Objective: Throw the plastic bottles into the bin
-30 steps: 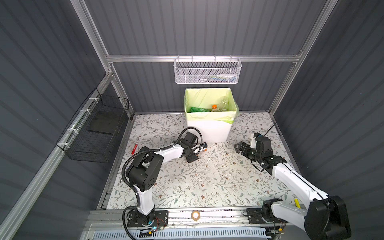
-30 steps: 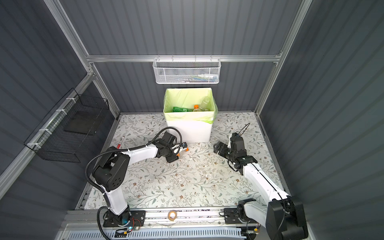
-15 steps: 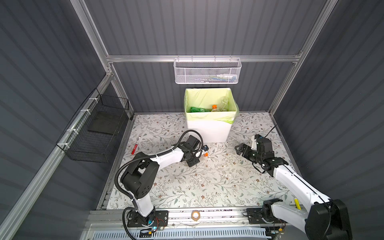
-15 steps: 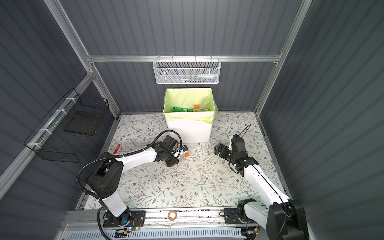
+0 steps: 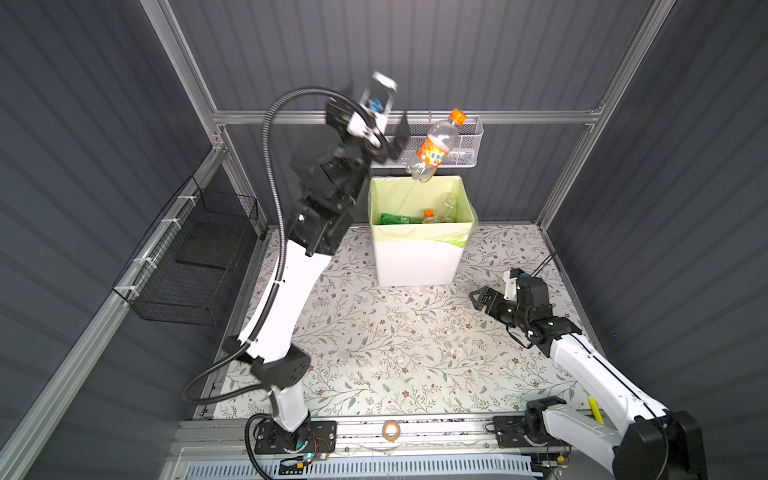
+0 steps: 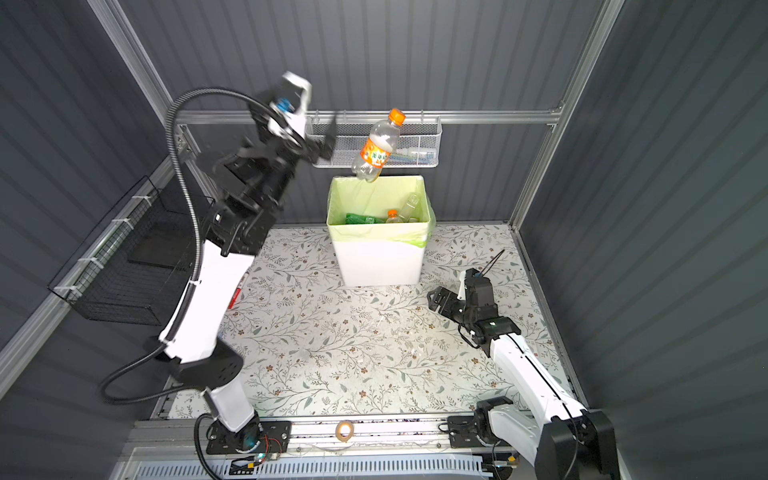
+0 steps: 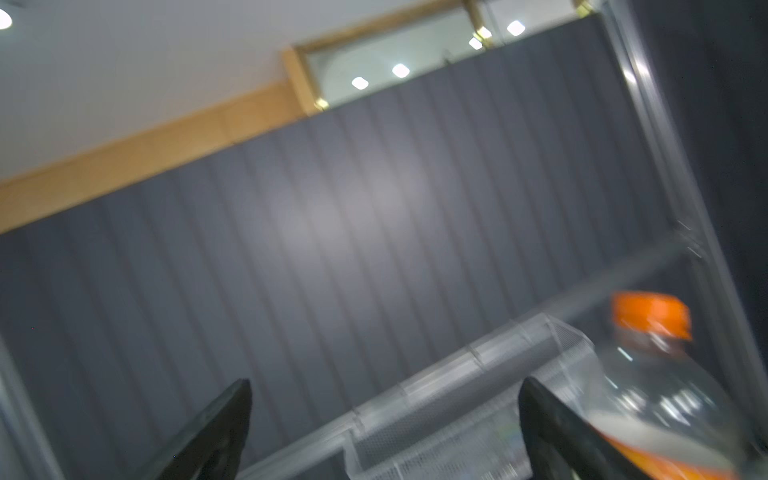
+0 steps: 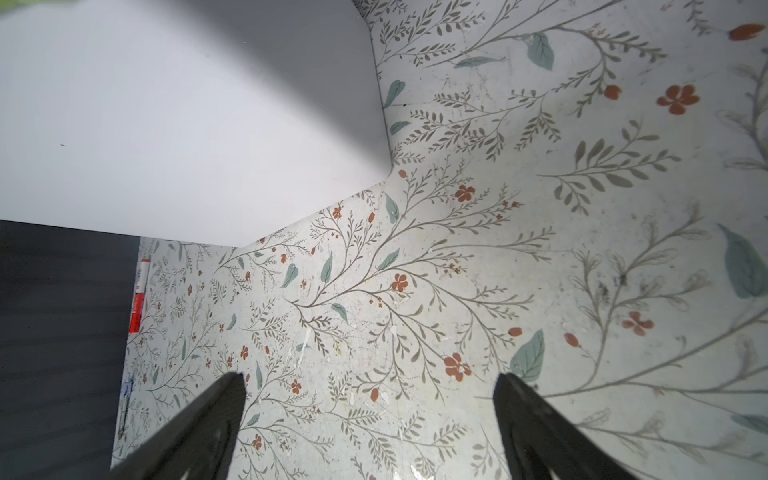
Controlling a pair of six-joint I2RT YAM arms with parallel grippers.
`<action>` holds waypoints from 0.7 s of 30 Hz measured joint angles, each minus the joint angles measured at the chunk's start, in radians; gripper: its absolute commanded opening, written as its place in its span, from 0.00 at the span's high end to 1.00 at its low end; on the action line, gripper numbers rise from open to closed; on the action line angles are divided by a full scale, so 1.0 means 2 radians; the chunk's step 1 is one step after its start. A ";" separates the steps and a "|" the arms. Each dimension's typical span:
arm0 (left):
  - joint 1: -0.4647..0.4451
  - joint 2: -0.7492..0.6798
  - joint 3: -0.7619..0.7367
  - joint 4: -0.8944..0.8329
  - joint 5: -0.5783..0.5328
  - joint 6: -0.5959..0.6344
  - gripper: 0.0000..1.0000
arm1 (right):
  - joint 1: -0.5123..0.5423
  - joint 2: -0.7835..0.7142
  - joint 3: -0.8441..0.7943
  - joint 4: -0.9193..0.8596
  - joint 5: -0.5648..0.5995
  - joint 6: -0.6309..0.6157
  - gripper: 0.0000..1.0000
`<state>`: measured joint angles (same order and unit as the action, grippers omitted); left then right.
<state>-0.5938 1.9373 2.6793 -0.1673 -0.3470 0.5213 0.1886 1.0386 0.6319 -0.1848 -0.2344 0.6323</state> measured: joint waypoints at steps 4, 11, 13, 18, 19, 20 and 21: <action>0.028 -0.018 -0.130 0.012 -0.028 -0.035 0.00 | 0.000 -0.031 -0.017 0.002 -0.006 0.011 0.05; 0.031 -0.112 -0.465 0.004 -0.047 -0.088 0.00 | 0.000 -0.039 -0.028 -0.006 0.001 0.008 0.04; 0.060 -0.171 -0.538 0.005 -0.044 -0.124 0.00 | 0.000 -0.021 -0.026 -0.009 0.008 0.001 0.03; 0.176 -0.301 -0.706 0.053 -0.040 -0.223 0.00 | -0.004 0.026 -0.001 -0.010 0.031 -0.025 0.01; 0.192 -0.311 -0.742 0.067 -0.040 -0.243 0.00 | -0.007 0.032 0.007 -0.009 0.039 -0.030 0.01; 0.200 -0.310 -0.767 0.079 -0.040 -0.256 0.01 | -0.010 0.035 0.014 -0.006 0.046 -0.036 0.01; 0.204 -0.302 -0.795 0.093 -0.040 -0.270 0.00 | -0.013 0.037 0.019 -0.001 0.056 -0.042 0.01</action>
<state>-0.1860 1.3338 1.0901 0.0177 -0.4271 -0.0185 0.1635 1.1130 0.6704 -0.1864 -0.1230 0.5484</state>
